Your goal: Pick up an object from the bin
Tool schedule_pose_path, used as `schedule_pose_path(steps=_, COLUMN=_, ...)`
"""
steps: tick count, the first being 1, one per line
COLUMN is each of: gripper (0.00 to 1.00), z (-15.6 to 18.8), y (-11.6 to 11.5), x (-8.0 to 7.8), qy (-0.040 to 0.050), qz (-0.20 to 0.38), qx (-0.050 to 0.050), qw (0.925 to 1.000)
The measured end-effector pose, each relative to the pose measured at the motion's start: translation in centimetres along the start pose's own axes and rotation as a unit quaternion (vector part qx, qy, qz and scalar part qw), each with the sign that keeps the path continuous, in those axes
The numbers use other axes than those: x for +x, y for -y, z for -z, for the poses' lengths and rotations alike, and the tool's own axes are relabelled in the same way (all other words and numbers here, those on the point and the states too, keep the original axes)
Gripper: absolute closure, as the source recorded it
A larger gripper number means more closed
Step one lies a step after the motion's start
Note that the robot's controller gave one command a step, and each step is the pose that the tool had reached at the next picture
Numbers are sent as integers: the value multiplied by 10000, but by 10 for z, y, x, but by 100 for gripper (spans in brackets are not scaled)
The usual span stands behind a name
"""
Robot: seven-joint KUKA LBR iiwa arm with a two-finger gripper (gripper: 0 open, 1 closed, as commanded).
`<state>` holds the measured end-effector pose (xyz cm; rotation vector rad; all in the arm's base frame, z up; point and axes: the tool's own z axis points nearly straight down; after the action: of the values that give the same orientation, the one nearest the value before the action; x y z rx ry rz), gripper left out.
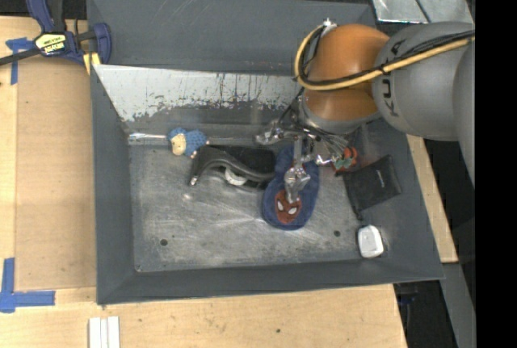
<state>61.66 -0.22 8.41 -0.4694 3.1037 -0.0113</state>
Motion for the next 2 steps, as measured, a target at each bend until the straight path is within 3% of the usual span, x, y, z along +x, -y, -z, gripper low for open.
schedule_pose_path(steps=1, gripper=0, z=-3, y=-49, x=41, qy=121, qz=-2367, qx=23, qw=9715)
schedule_pose_path(steps=2, gripper=0, z=-4, y=-131, x=21, qy=105, qz=-444, qx=13, qw=9990)
